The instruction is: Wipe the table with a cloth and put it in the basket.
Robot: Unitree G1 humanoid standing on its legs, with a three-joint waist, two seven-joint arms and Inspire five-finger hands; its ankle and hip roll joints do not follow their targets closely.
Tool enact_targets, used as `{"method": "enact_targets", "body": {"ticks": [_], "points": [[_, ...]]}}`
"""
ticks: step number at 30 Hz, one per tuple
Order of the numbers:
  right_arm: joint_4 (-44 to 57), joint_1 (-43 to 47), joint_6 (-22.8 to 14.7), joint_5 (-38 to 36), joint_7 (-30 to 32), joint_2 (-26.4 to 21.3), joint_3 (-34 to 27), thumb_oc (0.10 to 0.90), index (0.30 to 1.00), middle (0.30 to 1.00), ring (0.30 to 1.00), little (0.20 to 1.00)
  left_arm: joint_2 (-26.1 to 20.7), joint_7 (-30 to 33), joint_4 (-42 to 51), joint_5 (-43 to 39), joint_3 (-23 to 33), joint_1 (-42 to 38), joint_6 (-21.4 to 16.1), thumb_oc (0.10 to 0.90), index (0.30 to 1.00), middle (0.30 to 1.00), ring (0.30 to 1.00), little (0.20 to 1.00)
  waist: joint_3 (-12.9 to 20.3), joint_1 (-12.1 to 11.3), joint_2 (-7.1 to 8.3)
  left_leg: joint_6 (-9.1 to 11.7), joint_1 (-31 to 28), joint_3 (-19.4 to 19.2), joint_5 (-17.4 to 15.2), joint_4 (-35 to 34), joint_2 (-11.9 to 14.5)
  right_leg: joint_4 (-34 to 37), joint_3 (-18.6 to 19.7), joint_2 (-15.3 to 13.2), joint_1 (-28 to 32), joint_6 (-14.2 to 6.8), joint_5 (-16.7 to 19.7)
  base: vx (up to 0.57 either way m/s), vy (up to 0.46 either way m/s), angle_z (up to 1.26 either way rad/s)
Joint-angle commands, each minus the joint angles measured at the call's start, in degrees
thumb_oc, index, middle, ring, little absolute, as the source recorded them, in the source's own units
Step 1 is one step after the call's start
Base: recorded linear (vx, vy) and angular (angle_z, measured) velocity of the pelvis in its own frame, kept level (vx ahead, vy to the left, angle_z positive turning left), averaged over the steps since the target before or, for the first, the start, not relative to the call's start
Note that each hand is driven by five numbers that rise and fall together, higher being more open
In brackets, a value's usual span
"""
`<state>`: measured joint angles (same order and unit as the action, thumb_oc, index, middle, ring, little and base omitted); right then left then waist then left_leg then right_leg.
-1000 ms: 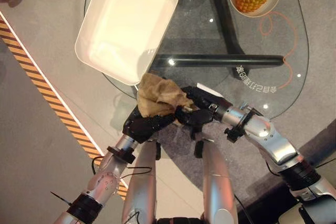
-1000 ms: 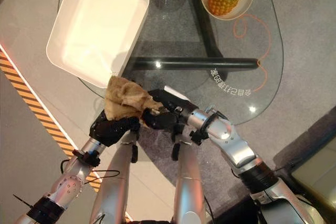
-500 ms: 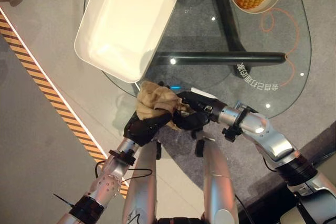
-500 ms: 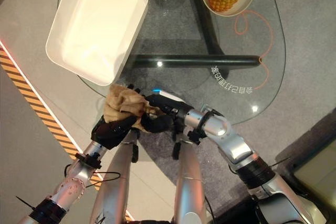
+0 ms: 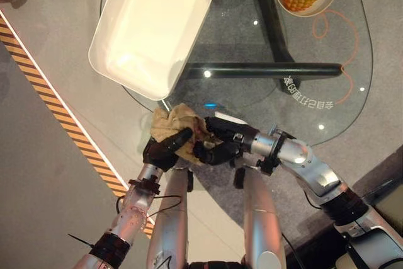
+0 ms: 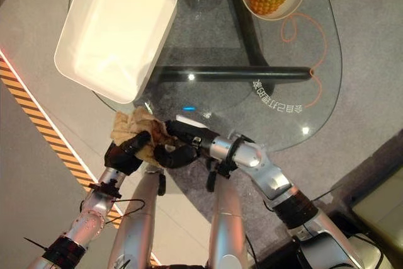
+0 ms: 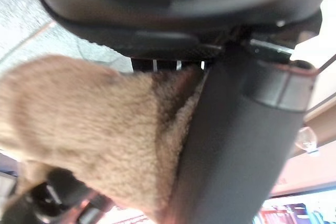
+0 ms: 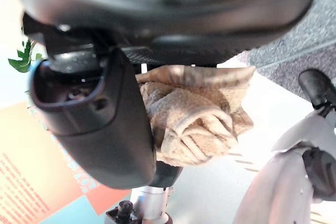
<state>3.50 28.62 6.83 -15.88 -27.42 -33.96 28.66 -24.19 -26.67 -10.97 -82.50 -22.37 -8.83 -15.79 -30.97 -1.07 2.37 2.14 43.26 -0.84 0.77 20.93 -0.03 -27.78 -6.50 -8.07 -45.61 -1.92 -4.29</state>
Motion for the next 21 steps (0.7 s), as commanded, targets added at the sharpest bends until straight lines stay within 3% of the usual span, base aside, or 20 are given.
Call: {"method": "enact_targets", "body": {"ticks": [1, 3, 4, 5, 6, 7, 10, 18, 19, 21], "points": [[1.3, -2.9, 1.0, 0.6, -0.6, -0.6, 6.3, 0.100, 0.300, 0.300, 0.300, 0.200, 3.9, -11.7, 16.6, 1.9, -2.0, -5.8, -1.8, 0.100, 0.300, 0.300, 0.300, 0.200, 1.2, -0.4, -1.23, -4.6, 0.4, -2.0, -3.6, 3.0, -3.4, 5.5, -0.8, 4.2, 2.3, 0.2, 4.6, 0.07, -0.002, 0.00], [1.5, -3.0, 0.9, 0.9, 1.1, -0.3, 5.9, 0.100, 0.300, 0.300, 0.300, 0.200, 4.1, -11.5, 16.7, 2.1, -1.9, -5.7, -1.9, 0.100, 0.300, 0.300, 0.300, 0.200, 1.2, -0.4, -1.14, -4.7, 0.5, -2.0, -3.7, 3.0, -3.4, 5.4, -0.9, 4.2, 2.2, 0.1, 4.6, 0.00, 0.000, 0.00], [1.5, -3.1, 0.7, 0.8, 3.7, -0.1, 5.5, 0.509, 0.651, 0.651, 0.651, 0.609, 4.2, -11.4, 16.7, 2.3, -1.8, -5.7, -1.9, 0.100, 0.300, 0.300, 0.300, 0.200, 1.2, -0.3, -1.10, -4.7, 0.6, -2.1, -3.7, 3.1, -3.3, 5.4, -0.9, 4.2, 2.2, 0.1, 4.6, 0.00, 0.000, 0.00], [1.4, -3.1, 0.0, 0.5, 5.6, 0.0, 4.9, 0.759, 0.865, 0.865, 0.865, 0.859, 4.3, -11.1, 16.7, 2.5, -1.8, -5.8, -2.0, 0.100, 0.300, 0.300, 0.300, 0.200, 1.2, -0.3, -1.08, -4.7, 0.6, -2.1, -3.8, 3.3, -3.3, 5.4, -0.9, 4.2, 2.2, 0.1, 4.6, 0.00, 0.000, 0.00], [1.1, -3.3, -0.7, 0.2, 8.2, 0.3, 3.6, 0.800, 0.900, 0.900, 0.900, 0.900, 4.5, -11.0, 16.6, 2.5, -1.5, -5.9, -1.8, 0.100, 0.300, 0.300, 0.300, 0.200, 1.2, -0.1, -1.04, -4.7, 0.6, -2.2, -3.8, 3.3, -3.3, 5.3, -0.8, 4.2, 2.1, 0.1, 4.7, -0.06, 0.005, 0.01], [1.2, -2.6, -0.7, 0.3, 8.3, 0.3, 3.1, 0.800, 0.900, 0.900, 0.900, 0.900, 4.4, -10.9, 16.7, 2.6, -1.2, -6.8, -1.8, 0.100, 0.300, 0.300, 0.300, 0.200, 1.2, 0.1, -0.92, -5.0, 2.2, -2.6, -1.9, 2.8, -3.4, 6.1, -1.0, 4.0, 0.6, 0.4, 6.4, -0.06, 0.008, 0.00], [1.8, -3.1, -1.8, 0.2, 10.2, 0.8, 1.4, 0.800, 0.900, 0.900, 0.900, 0.900, 4.8, -10.5, 16.7, 3.2, -0.8, -6.5, -1.9, 0.100, 0.300, 0.300, 0.300, 0.200, 1.2, 0.3, -0.80, -5.1, 2.2, -2.8, -2.2, 2.8, -3.3, 6.0, -0.9, 4.1, 0.6, 0.4, 6.4, -0.02, 0.001, 0.00], [5.6, -6.1, -6.5, 1.3, 15.0, 1.2, -4.8, 0.800, 0.900, 0.900, 0.900, 0.900, 5.4, -9.3, 16.9, 4.8, 1.0, -5.1, -1.5, 0.100, 0.300, 0.300, 0.300, 0.200, 1.2, 1.2, -0.33, -5.4, 1.9, -3.5, -2.8, 3.1, -2.9, 5.7, -0.7, 4.3, 0.7, 0.1, 6.3, 0.01, -0.002, -0.03], [6.3, -7.4, -7.4, 1.8, 15.9, 1.4, -5.5, 0.800, 0.900, 0.900, 0.900, 0.900, 5.7, -9.0, 16.8, 5.2, 1.1, -4.0, -1.4, 0.100, 0.300, 0.300, 0.300, 0.200, 1.2, 1.2, -0.33, -5.2, 0.2, -3.2, -4.9, 3.5, -2.7, 5.0, -0.5, 4.5, 2.3, -0.4, 4.6, 0.08, -0.013, -0.05], [7.5, -8.1, -8.7, 2.5, 17.2, 1.5, -6.9, 0.800, 0.900, 0.900, 0.900, 0.900, 5.8, -8.8, 16.8, 5.7, 1.7, -3.6, -1.2, 0.100, 0.300, 0.300, 0.300, 0.200, 1.2, 1.4, -0.15, -5.2, 0.2, -3.2, -5.0, 3.7, -2.5, 4.8, -0.4, 4.5, 2.2, -0.4, 4.6, 0.04, -0.011, -0.01]]}}
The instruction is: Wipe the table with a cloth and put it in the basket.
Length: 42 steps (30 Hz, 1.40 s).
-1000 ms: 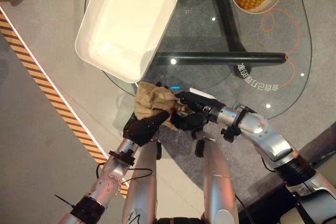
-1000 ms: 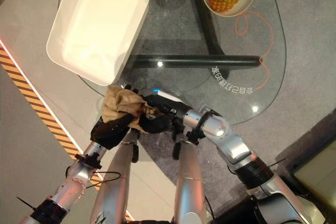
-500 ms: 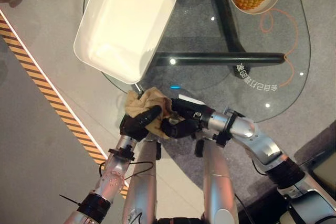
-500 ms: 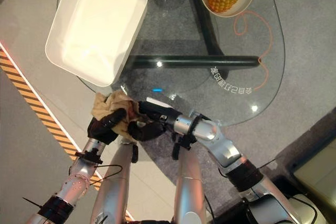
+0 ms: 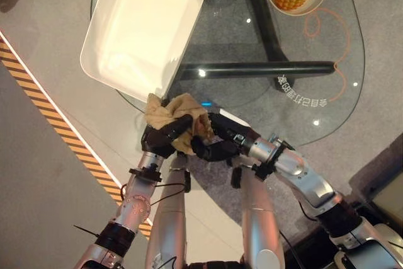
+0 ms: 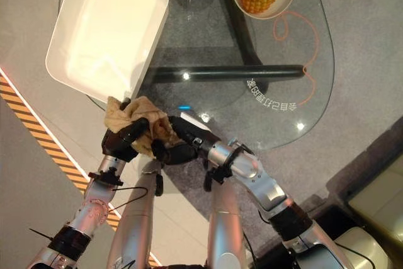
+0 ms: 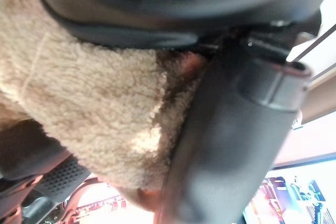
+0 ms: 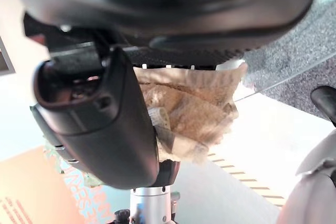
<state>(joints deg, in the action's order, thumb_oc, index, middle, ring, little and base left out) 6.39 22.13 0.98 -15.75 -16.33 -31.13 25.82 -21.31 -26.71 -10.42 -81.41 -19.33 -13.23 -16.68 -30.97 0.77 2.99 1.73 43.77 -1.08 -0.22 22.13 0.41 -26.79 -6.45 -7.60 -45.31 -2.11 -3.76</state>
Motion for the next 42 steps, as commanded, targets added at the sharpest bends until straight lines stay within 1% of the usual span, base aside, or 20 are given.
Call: {"method": "enact_targets", "body": {"ticks": [1, 2, 3, 5, 6, 7, 8, 13, 14, 15, 16, 21, 22, 33, 34, 35, 36, 37, 38, 42], "points": [[5.0, -1.8, -3.1, 2.6, 6.5, -1.4, -4.4, 0.800, 0.900, 0.900, 0.900, 0.900, 3.0, -8.6, 16.3, 4.8, -1.3, 0.9, -0.3, 0.100, 0.300, 0.300, 0.300, 0.200, 1.2, -0.3, -0.73, -4.8, -0.3, -3.0, -4.0, 2.5, -2.9, 3.9, -0.4, 4.1, 1.9, -0.3, 4.0, -0.06, -0.028, -0.02], [5.9, -1.5, -3.5, 3.2, 7.6, -1.4, -5.8, 0.800, 0.900, 0.900, 0.900, 0.900, 3.1, -8.3, 16.2, 5.2, -0.8, 0.3, -0.2, 0.100, 0.300, 0.300, 0.300, 0.200, 1.2, 0.0, -0.49, -5.0, 1.3, -3.5, -2.2, 2.0, -2.8, 4.5, -0.7, 3.9, 0.4, 0.1, 5.7, 0.00, 0.000, 0.00], [6.1, -2.5, -3.8, 3.3, 8.1, -1.3, -5.9, 0.800, 0.900, 0.900, 0.900, 0.900, 3.3, -8.2, 16.0, 5.3, -0.8, 1.2, -0.1, 0.100, 0.300, 0.300, 0.300, 0.200, 1.2, -0.1, -0.55, -4.8, -0.3, -3.1, -4.2, 2.5, -2.7, 3.8, -0.4, 4.1, 1.9, -0.3, 4.0, 0.01, -0.016, -0.03], [6.7, -3.1, -4.5, 3.7, 9.2, -1.1, -7.0, 0.800, 0.900, 0.900, 0.900, 0.900, 3.4, -7.8, 16.2, 5.7, -0.5, 1.4, 0.2, 0.100, 0.300, 0.300, 0.300, 0.200, 1.2, 0.1, -0.47, -4.8, -0.4, -3.1, -4.4, 2.7, -2.6, 3.6, -0.4, 4.1, 1.9, -0.3, 3.9, 0.01, -0.012, -0.05], [7.0, -2.6, -4.7, 3.8, 9.5, -1.2, -7.7, 0.800, 0.900, 0.900, 0.900, 0.900, 3.4, -7.8, 16.2, 5.8, -0.3, 0.7, 0.1, 0.100, 0.300, 0.300, 0.300, 0.200, 1.2, 0.3, -0.32, -5.1, 1.3, -3.6, -2.5, 2.2, -2.6, 4.3, -0.6, 3.9, 0.4, 0.1, 5.6, 0.01, -0.011, -0.07], [7.3, -3.6, -5.2, 3.8, 10.3, -1.1, -7.9, 0.800, 0.900, 0.900, 0.900, 0.900, 3.5, -7.7, 16.0, 5.9, -0.4, 1.7, 0.1, 0.100, 0.300, 0.300, 0.300, 0.200, 1.2, 0.3, -0.41, -4.8, -0.3, -3.2, -4.5, 2.8, -2.5, 3.5, -0.3, 4.1, 1.8, -0.4, 3.8, -0.06, -0.014, -0.05], [7.6, -3.1, -5.4, 3.9, 10.5, -1.1, -8.5, 0.800, 0.900, 0.900, 0.900, 0.900, 3.5, -7.7, 16.1, 6.0, -0.1, 1.0, 0.1, 0.100, 0.300, 0.300, 0.300, 0.200, 1.2, 0.5, -0.30, -5.1, 1.3, -3.7, -2.6, 2.3, -2.5, 4.2, -0.5, 3.9, 0.2, 0.1, 5.5, 0.01, -0.005, -0.05], [8.8, -4.5, -6.9, 3.5, 11.1, -0.3, -10.3, 0.800, 0.900, 0.900, 0.900, 0.900, 3.9, -8.0, 15.8, 6.3, 0.6, 1.8, 0.5, 0.100, 0.300, 0.300, 0.300, 0.200, 1.2, 0.8, -0.44, -5.0, 1.4, -3.8, -2.8, 2.5, -2.3, 3.9, -0.4, 3.9, 0.1, 0.0, 5.3, 0.01, 0.002, -0.03], [8.9, -5.4, -7.0, 3.3, 11.2, -0.1, -10.2, 0.800, 0.900, 0.900, 0.900, 0.900, 4.1, -8.0, 15.7, 6.4, 0.4, 2.7, 0.6, 0.100, 0.300, 0.300, 0.300, 0.200, 1.2, 0.7, -0.57, -4.8, -0.1, -3.4, -4.8, 3.1, -2.2, 3.2, -0.1, 4.0, 1.5, -0.4, 3.6, 0.08, 0.005, -0.03], [9.0, -5.7, -7.1, 3.1, 11.3, 0.0, -10.4, 0.800, 0.900, 0.900, 0.900, 0.900, 4.2, -8.0, 15.7, 6.5, 0.4, 2.8, 0.6, 0.100, 0.300, 0.300, 0.300, 0.200, 1.2, 0.7, -0.60, -4.8, -0.1, -3.4, -4.8, 3.1, -2.2, 3.2, 0.0, 4.0, 1.5, -0.4, 3.5, 0.00, 0.000, 0.00], [9.1, -5.1, -7.2, 3.3, 11.4, 0.1, -10.8, 0.800, 0.900, 0.900, 0.900, 0.900, 4.2, -8.3, 15.6, 6.6, 0.6, 2.1, 0.6, 0.100, 0.300, 0.300, 0.300, 0.200, 1.2, 0.9, -0.56, -5.0, 1.6, -3.9, -3.0, 2.6, -2.2, 4.0, -0.2, 3.8, -0.1, 0.1, 5.2, -0.06, -0.005, -0.02], [8.5, -5.2, -7.5, 3.5, 11.7, 0.4, -10.7, 0.800, 0.900, 0.900, 0.900, 0.900, 4.5, -8.6, 15.2, 6.6, 0.6, 2.2, 0.7, 0.100, 0.300, 0.300, 0.300, 0.200, 1.2, 1.0, -0.65, -4.9, 1.5, -4.1, -3.0, 2.3, -2.2, 4.4, -0.3, 3.7, 0.0, 0.1, 5.3, 0.00, 0.001, -0.01], [8.4, -6.1, -7.5, 3.4, 11.9, 0.5, -10.3, 0.800, 0.900, 0.900, 0.900, 0.900, 4.5, -8.6, 15.0, 6.7, 0.2, 3.1, 0.7, 0.100, 0.300, 0.300, 0.300, 0.200, 1.2, 0.9, -0.77, -4.7, -0.2, -3.8, -5.0, 2.9, -2.0, 3.7, -0.1, 3.9, 1.6, -0.3, 3.5, 0.07, 0.008, -0.02], [8.3, -5.8, -7.8, 3.2, 12.9, 0.3, -9.9, 0.800, 0.900, 0.900, 0.900, 0.900, 3.9, -9.5, 15.1, 6.4, -0.4, 2.4, 0.5, 0.100, 0.300, 0.300, 0.300, 0.200, 1.2, 0.9, -0.78, -4.6, 0.1, -4.0, -5.0, 3.0, -1.9, 3.5, -0.2, 3.8, 1.2, -0.3, 3.5, 0.01, 0.001, 0.00], [8.4, -5.7, -7.7, 3.2, 12.9, 0.3, -9.8, 0.800, 0.900, 0.900, 0.900, 0.900, 3.9, -9.5, 15.1, 6.5, -0.4, 2.4, 0.5, 0.284, 0.458, 0.458, 0.458, 0.384, 1.2, 0.9, -0.78, -4.7, 0.2, -4.0, -5.0, 3.1, -1.8, 3.5, -0.2, 3.8, 1.2, -0.3, 3.5, 0.00, 0.000, 0.00], [8.4, -5.7, -7.5, 3.1, 13.0, 0.2, -9.8, 0.800, 0.900, 0.900, 0.900, 0.900, 3.9, -9.3, 15.2, 6.6, -0.5, 2.3, 0.8, 0.690, 0.806, 0.806, 0.806, 0.790, 1.2, 0.9, -0.77, -4.7, 0.2, -4.0, -5.0, 3.1, -1.8, 3.5, -0.2, 3.8, 1.2, -0.3, 3.5, 0.00, 0.000, 0.00], [8.4, -5.7, -7.5, 3.0, 13.0, 0.2, -9.8, 0.800, 0.900, 0.900, 0.900, 0.900, 3.7, -9.6, 15.4, 6.3, -0.6, 2.3, 0.7, 0.429, 0.582, 0.582, 0.582, 0.529, 1.2, 0.9, -0.77, -4.7, 0.2, -4.0, -5.1, 3.1, -1.8, 3.4, -0.2, 3.8, 1.1, -0.3, 3.5, 0.00, 0.000, 0.00], [8.4, -5.7, -7.5, 3.0, 13.1, 0.2, -9.7, 0.800, 0.900, 0.900, 0.900, 0.900, 3.6, -9.9, 15.5, 6.2, -0.7, 2.3, 0.3, 0.125, 0.321, 0.321, 0.321, 0.225, 1.2, 0.9, -0.77, -4.7, 0.2, -4.0, -5.0, 3.1, -1.8, 3.5, -0.2, 3.8, 1.1, -0.3, 3.5, 0.00, 0.000, 0.00], [8.5, -5.6, -7.4, 3.0, 13.2, 0.2, -9.7, 0.800, 0.900, 0.900, 0.900, 0.900, 3.6, -10.4, 15.6, 5.8, -0.8, 2.3, 0.4, 0.100, 0.300, 0.300, 0.300, 0.200, 1.2, 0.9, -0.76, -4.7, 0.3, -4.0, -5.0, 3.0, -1.8, 3.6, -0.2, 3.8, 1.1, -0.3, 3.6, 0.00, 0.000, 0.00], [8.4, -5.3, -7.2, 2.9, 13.2, 0.5, -9.5, 0.800, 0.900, 0.900, 0.900, 0.900, 3.7, -11.1, 15.5, 4.9, -0.7, 2.1, -0.4, 0.100, 0.300, 0.300, 0.300, 0.200, 1.2, 0.9, -0.70, -4.8, 0.3, -4.0, -5.1, 3.0, -1.8, 3.5, -0.2, 3.9, 1.0, -0.2, 3.5, 0.00, 0.000, 0.00]]}}
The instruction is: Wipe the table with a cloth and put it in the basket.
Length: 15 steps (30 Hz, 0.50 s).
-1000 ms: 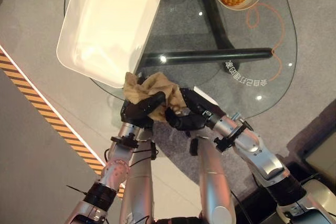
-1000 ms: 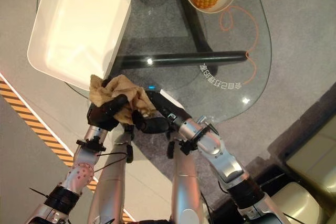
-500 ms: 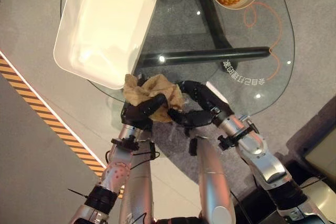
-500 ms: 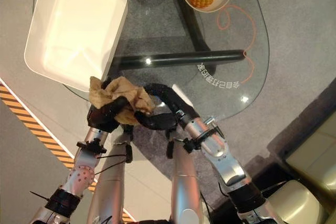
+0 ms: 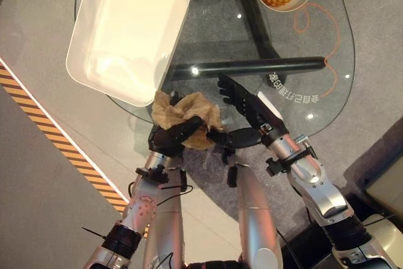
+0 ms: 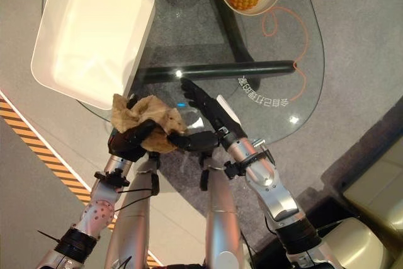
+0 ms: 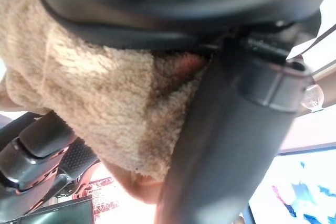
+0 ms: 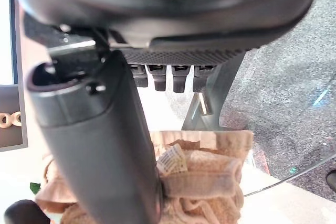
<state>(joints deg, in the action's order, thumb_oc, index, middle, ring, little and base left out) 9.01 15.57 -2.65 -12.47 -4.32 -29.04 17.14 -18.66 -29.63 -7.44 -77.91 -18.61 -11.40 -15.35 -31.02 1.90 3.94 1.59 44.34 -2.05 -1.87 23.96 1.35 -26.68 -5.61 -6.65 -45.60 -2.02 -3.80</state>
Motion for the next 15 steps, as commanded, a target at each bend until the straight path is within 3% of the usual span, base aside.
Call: {"method": "enact_targets", "body": {"ticks": [1, 10, 13, 14, 15], "points": [[5.8, 1.2, -3.6, -0.5, 1.4, -1.7, -0.7, 0.800, 0.900, 0.900, 0.900, 0.900, 0.9, -8.2, 12.4, 1.3, -1.4, 0.3, -1.8, 0.100, 0.300, 0.300, 0.300, 0.200, 1.2, -0.2, -1.61, -4.6, -0.2, -3.0, -3.5, 1.3, -2.7, 3.3, -1.0, 2.9, 1.2, -0.3, 3.5, 0.00, 0.000, 0.00], [5.8, 0.8, -3.9, -1.0, 1.7, -1.8, -0.9, 0.800, 0.900, 0.900, 0.900, 0.900, 0.6, -8.0, 12.8, 1.3, -1.2, 0.4, -3.2, 0.100, 0.300, 0.300, 0.300, 0.200, 1.2, -0.3, -1.60, -4.6, -0.2, -3.0, -3.4, 1.0, -2.8, 3.6, -1.1, 2.9, 1.3, -0.3, 3.7, 0.00, 0.000, 0.00], [5.5, 0.6, -4.0, -1.6, 1.9, -1.7, -1.3, 0.800, 0.900, 0.900, 0.900, 0.900, 0.6, -6.6, 12.5, 1.2, -0.4, 0.5, -6.3, 0.100, 0.300, 0.300, 0.300, 0.200, 1.2, -0.4, -1.56, -4.6, -0.6, -3.1, -3.3, 0.7, -2.8, 3.6, -1.1, 3.1, 1.6, -0.3, 3.6, -0.02, -0.005, 0.00], [5.1, 1.1, -4.7, -2.6, 1.9, -1.6, -1.9, 0.800, 0.900, 0.900, 0.900, 0.900, 0.6, -5.3, 12.4, 1.7, 0.8, -0.5, -8.0, 0.100, 0.300, 0.300, 0.300, 0.200, 1.2, -0.3, -1.43, -4.9, 0.9, -3.5, -1.3, 0.2, -2.8, 4.2, -1.3, 2.9, 0.1, 0.1, 5.2, 0.00, 0.000, 0.00], [5.0, 0.3, -4.9, -2.9, 1.8, -1.5, -1.7, 0.800, 0.900, 0.900, 0.900, 0.900, 0.7, -5.0, 12.3, 1.8, 0.8, 0.3, -8.3, 0.100, 0.300, 0.300, 0.300, 0.200, 1.2, -0.4, -1.53, -4.6, -0.7, -3.0, -3.2, 0.7, -2.8, 3.4, -1.1, 3.1, 1.6, -0.3, 3.5, -0.07, -0.022, 0.00]]}}
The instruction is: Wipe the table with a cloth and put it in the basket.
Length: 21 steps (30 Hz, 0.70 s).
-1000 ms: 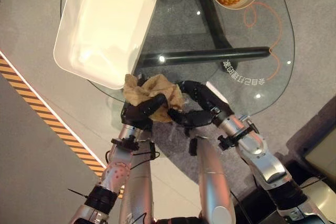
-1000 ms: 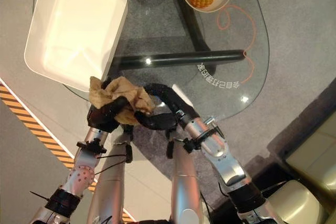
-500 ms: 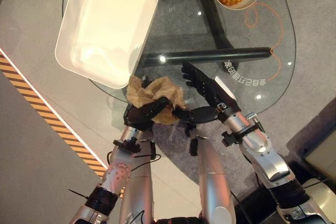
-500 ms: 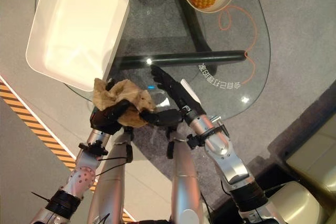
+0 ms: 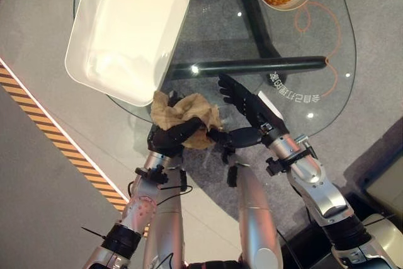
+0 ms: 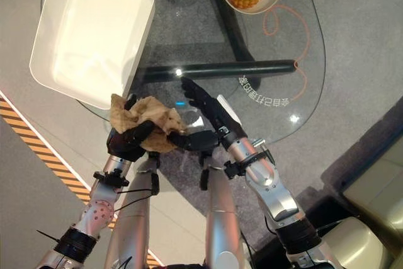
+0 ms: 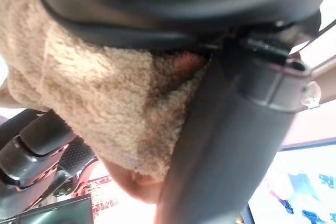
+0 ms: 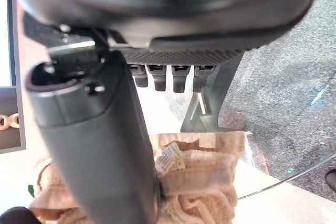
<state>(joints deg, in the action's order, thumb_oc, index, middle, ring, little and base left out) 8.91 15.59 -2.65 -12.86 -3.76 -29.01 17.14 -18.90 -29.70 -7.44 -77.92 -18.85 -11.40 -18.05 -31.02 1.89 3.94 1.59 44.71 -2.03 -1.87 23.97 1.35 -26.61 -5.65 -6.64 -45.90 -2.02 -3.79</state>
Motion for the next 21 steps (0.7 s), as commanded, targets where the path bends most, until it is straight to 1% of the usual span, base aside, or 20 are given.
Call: {"method": "enact_targets", "body": {"ticks": [1, 5, 7, 11, 13, 17, 21], "points": [[5.2, 0.6, -5.5, -3.8, 0.9, -1.3, -2.5, 0.800, 0.900, 0.900, 0.900, 0.900, 0.9, -3.8, 12.1, 1.9, 1.9, -0.4, -7.0, 0.100, 0.300, 0.300, 0.300, 0.200, 1.2, -0.3, -1.38, -4.8, 0.3, -3.4, -1.3, 0.1, -2.8, 4.0, -1.3, 3.0, 0.7, 0.2, 5.1, 0.00, 0.000, 0.00], [4.5, -0.5, -8.4, -8.8, -0.2, 0.0, -4.7, 0.800, 0.900, 0.900, 0.900, 0.900, 0.9, -0.3, 10.5, 2.9, 5.1, -0.3, -10.7, 0.100, 0.300, 0.300, 0.300, 0.200, 1.2, -0.4, -1.35, -4.6, -0.7, -3.2, -1.3, 0.0, -2.9, 3.8, -1.2, 3.2, 1.8, 0.2, 4.7, -0.02, -0.008, 0.00], [4.4, -1.0, -9.9, -11.6, -1.6, 0.8, -5.8, 0.800, 0.900, 0.900, 0.900, 0.900, 1.0, 1.2, 10.2, 3.6, 6.6, -0.1, -11.7, 0.100, 0.300, 0.300, 0.300, 0.200, 1.2, -0.5, -1.45, -4.6, -1.2, -3.2, -1.3, -0.2, -2.9, 3.6, -1.2, 3.2, 2.3, 0.2, 4.4, 0.00, 0.000, 0.00], [4.6, -1.9, -11.2, -14.9, -3.2, 2.0, -7.1, 0.800, 0.900, 0.900, 0.900, 0.900, 1.0, 1.7, 9.4, 4.3, 8.3, 0.0, -12.8, 0.100, 0.300, 0.300, 0.300, 0.200, 1.2, -0.5, -1.50, -4.4, -1.9, -3.1, -1.4, -0.2, -2.9, 3.5, -1.1, 3.3, 2.9, 0.2, 4.1, 0.00, 0.000, 0.00], [4.3, -3.0, -12.1, -18.6, -5.7, 3.3, -8.2, 0.800, 0.900, 0.900, 0.900, 0.900, 1.1, 2.5, 8.9, 4.6, 10.0, 0.2, -13.9, 0.100, 0.300, 0.300, 0.300, 0.200, 1.2, -0.5, -1.68, -4.4, -2.6, -3.2, -1.4, -0.2, -2.8, 3.1, -1.1, 3.2, 3.6, 0.4, 3.7, 0.00, 0.000, 0.00], [3.1, -3.6, -11.0, -18.5, -6.3, 4.3, -8.7, 0.800, 0.900, 0.900, 0.900, 0.900, 1.3, 2.1, 8.2, 4.5, 11.3, 0.0, -15.0, 0.100, 0.300, 0.300, 0.300, 0.200, 1.2, -0.5, -1.89, -4.2, -3.3, -3.3, -1.4, -0.3, -2.6, 2.8, -0.9, 3.2, 4.2, 0.4, 3.4, 0.00, -0.002, -0.01], [0.9, -4.8, -7.4, -16.4, -5.0, 3.7, -8.3, 0.800, 0.900, 0.900, 0.900, 0.900, 0.9, 1.3, 9.1, 5.2, 12.0, 0.1, -17.2, 0.100, 0.300, 0.300, 0.300, 0.200, 1.2, -0.5, -2.25, -4.0, -4.1, -3.4, -1.2, -0.6, -2.6, 2.9, -0.8, 3.1, 4.9, 0.6, 3.0, -0.02, 0.001, -0.06]]}}
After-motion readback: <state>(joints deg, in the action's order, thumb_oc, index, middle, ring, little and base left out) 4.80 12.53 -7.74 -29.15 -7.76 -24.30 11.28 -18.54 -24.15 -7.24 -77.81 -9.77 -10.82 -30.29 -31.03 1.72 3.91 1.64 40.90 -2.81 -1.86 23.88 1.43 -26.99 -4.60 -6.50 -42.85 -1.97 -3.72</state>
